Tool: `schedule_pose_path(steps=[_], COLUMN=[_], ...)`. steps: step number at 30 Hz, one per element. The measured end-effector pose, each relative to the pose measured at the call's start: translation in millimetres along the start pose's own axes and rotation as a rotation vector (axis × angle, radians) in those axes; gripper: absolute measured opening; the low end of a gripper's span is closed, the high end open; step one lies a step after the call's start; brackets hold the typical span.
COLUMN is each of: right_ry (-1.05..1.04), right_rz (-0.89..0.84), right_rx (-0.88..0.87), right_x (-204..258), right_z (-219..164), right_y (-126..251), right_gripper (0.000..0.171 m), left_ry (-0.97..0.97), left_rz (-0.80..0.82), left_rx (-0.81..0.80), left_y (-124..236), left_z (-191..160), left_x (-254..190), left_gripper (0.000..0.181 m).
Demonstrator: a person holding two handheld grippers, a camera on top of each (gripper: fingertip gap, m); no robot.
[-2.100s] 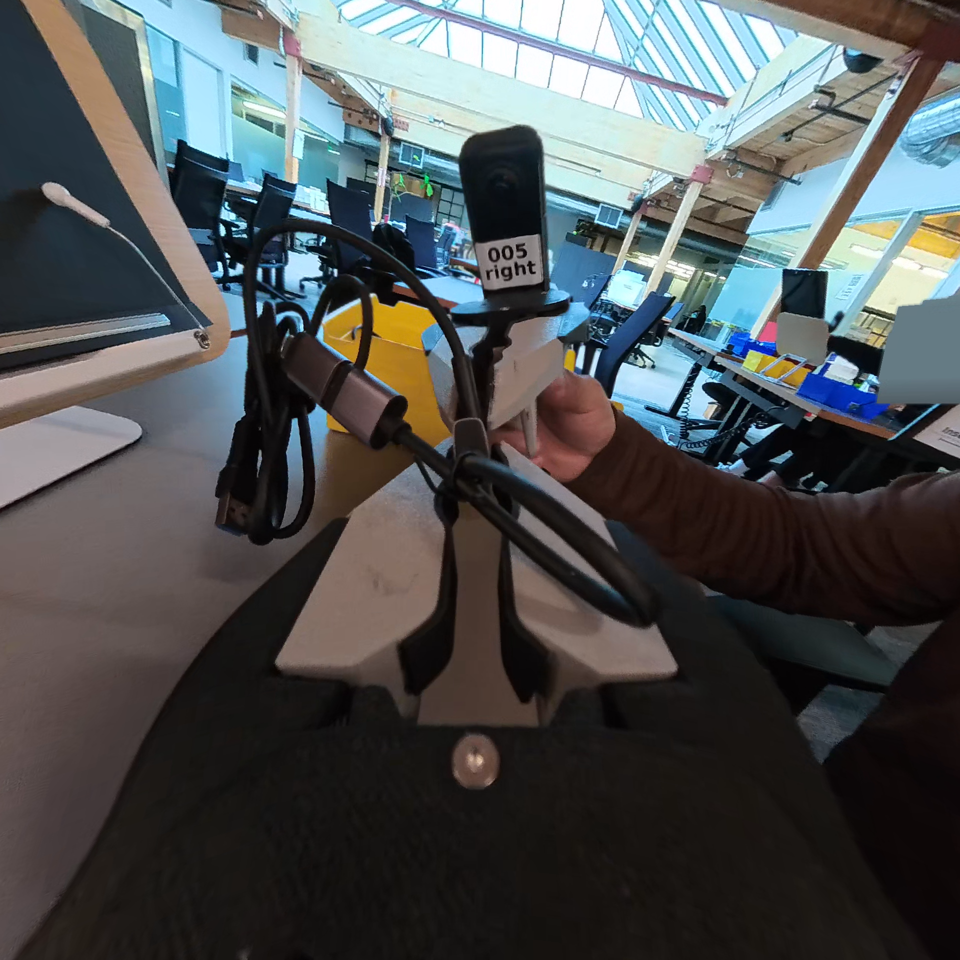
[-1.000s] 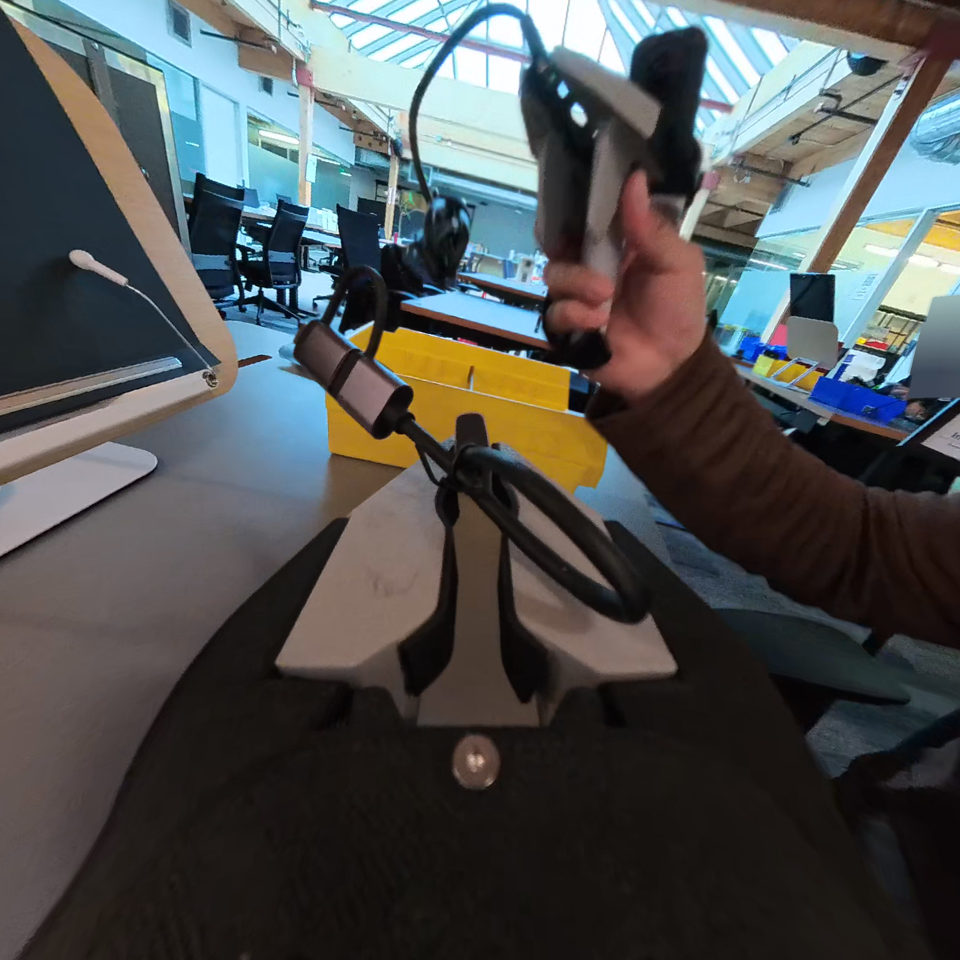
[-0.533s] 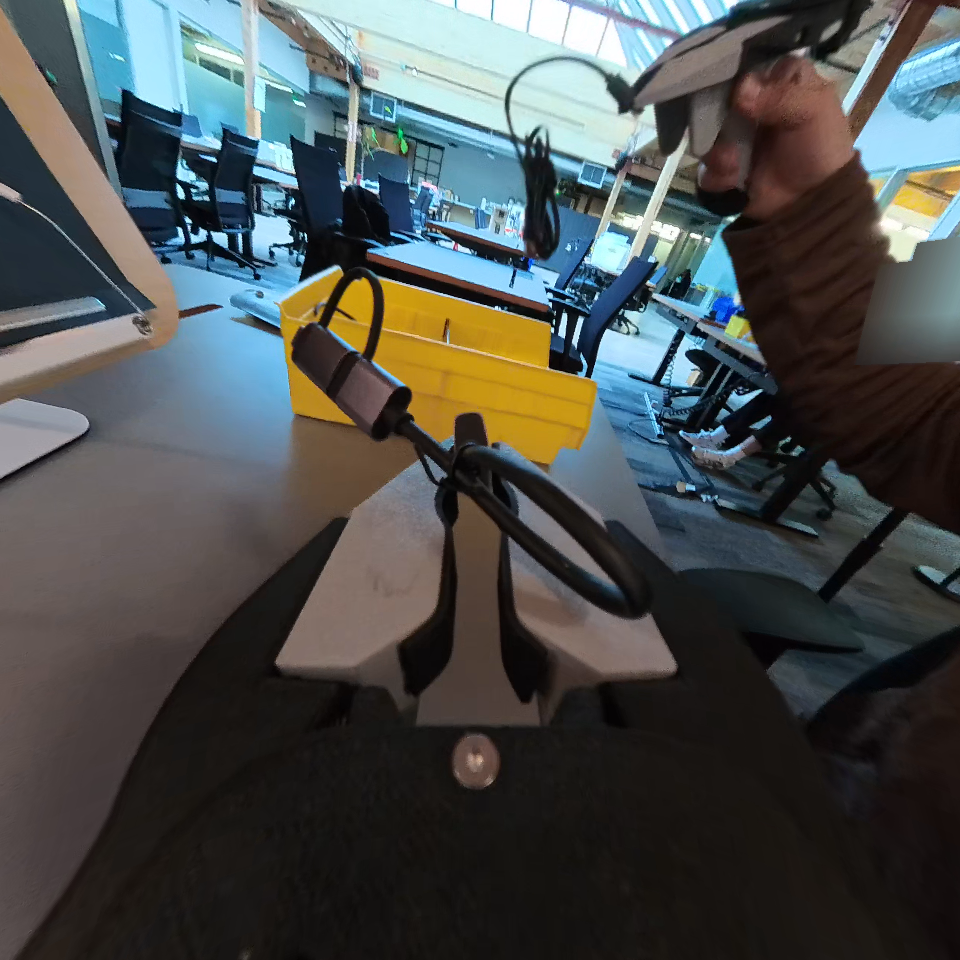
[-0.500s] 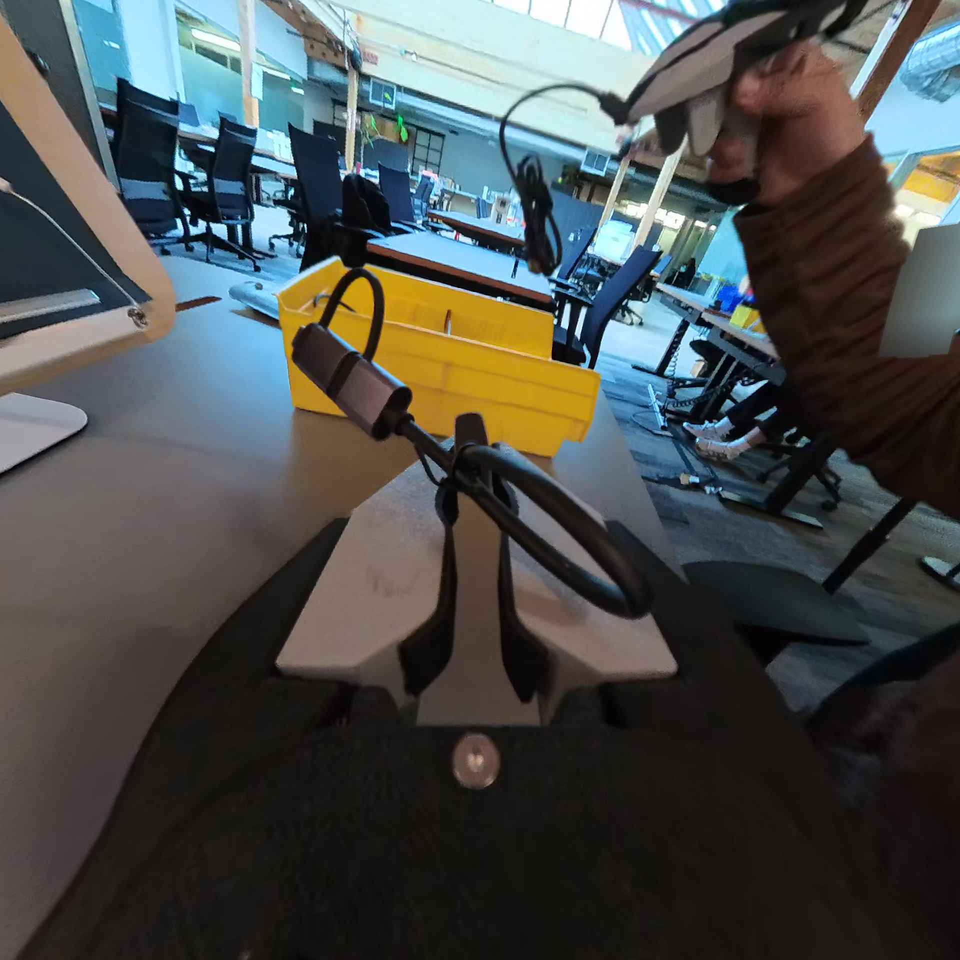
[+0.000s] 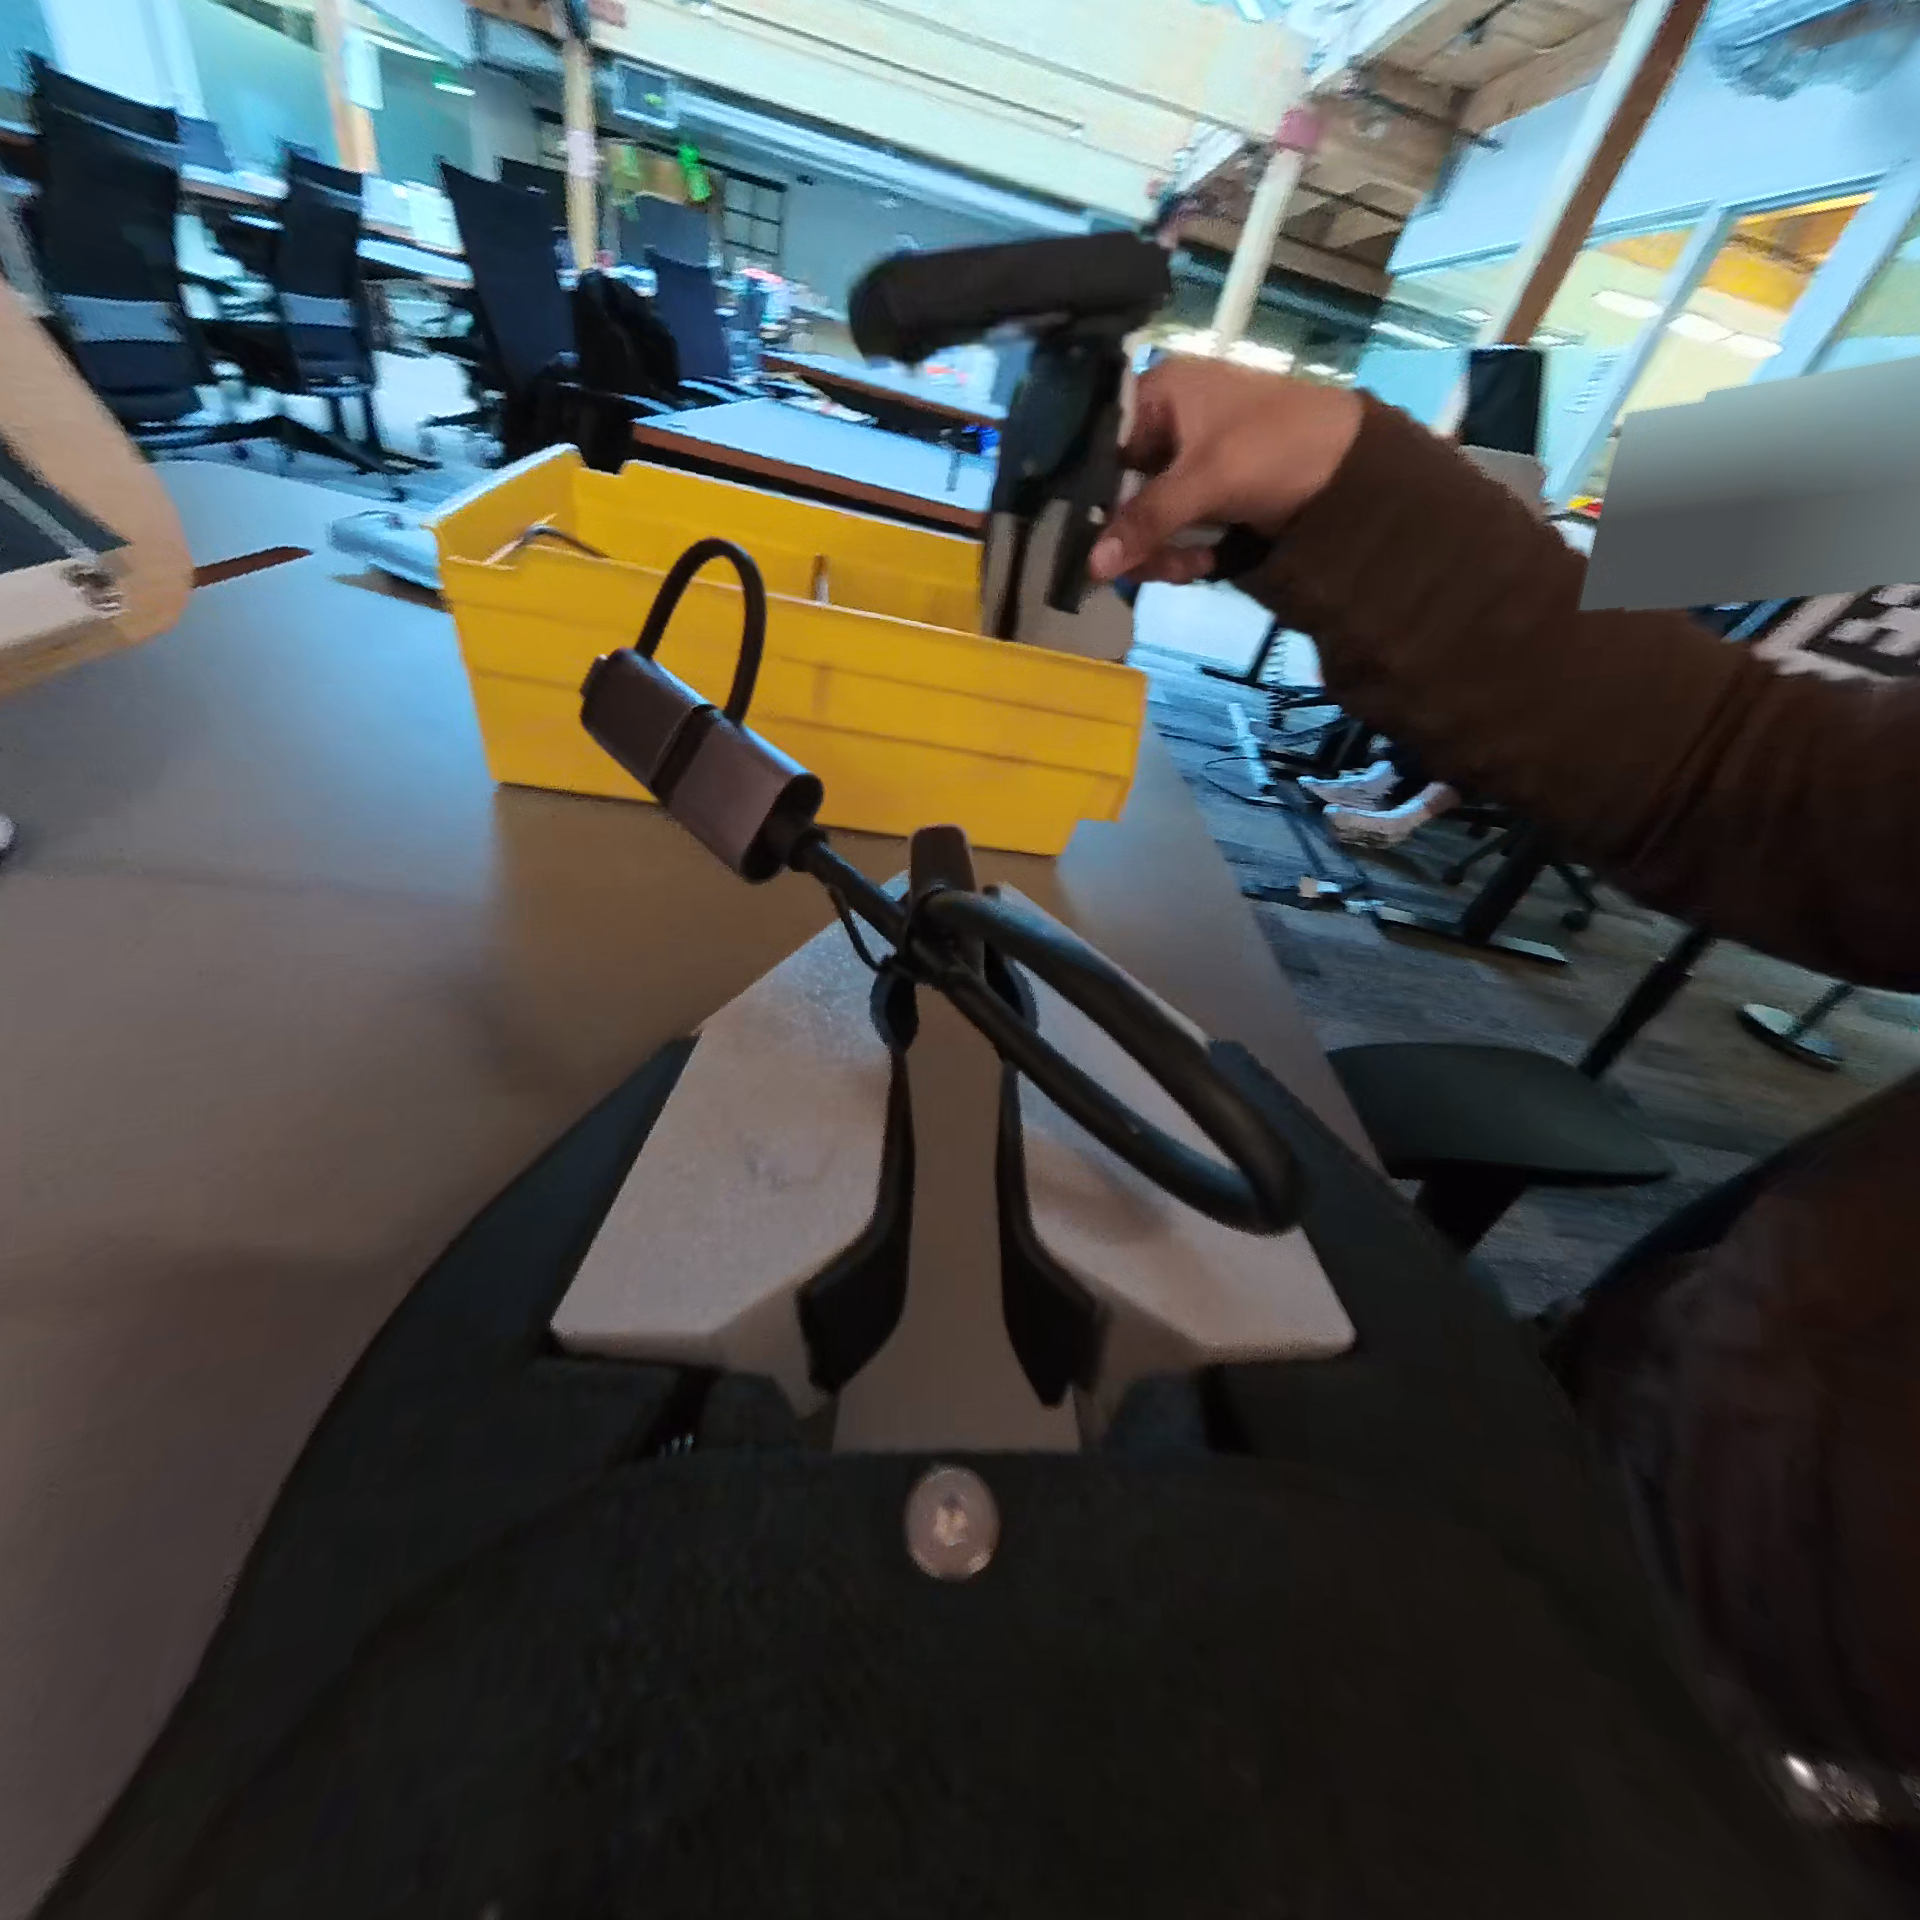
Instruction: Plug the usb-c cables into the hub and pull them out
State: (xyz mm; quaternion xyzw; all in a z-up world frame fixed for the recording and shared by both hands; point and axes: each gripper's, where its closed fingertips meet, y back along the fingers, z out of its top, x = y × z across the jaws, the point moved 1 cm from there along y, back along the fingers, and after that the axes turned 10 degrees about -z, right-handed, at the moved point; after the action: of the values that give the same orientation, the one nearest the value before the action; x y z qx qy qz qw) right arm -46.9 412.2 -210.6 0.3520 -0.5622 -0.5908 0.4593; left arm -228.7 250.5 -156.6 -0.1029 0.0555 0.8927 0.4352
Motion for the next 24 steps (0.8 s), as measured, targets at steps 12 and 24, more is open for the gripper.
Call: schedule_pose_path(steps=[12,24], right_ry=[0.532,0.635], right_rz=[0.242,0.195], right_rx=[-0.560,-0.527], right_x=[182.1,218.9], right_z=[38.4,51.8], right_y=[63.6,1.4], right_gripper=[0.052,0.044], left_ry=[-0.094,-0.200], left_rz=[-0.195,-0.244], left_rx=[-0.118,-0.004], left_y=[-7.3,-26.1], left_z=[21.1,3.5], left_x=[-37.2,-56.9], left_gripper=[0.007,0.007])
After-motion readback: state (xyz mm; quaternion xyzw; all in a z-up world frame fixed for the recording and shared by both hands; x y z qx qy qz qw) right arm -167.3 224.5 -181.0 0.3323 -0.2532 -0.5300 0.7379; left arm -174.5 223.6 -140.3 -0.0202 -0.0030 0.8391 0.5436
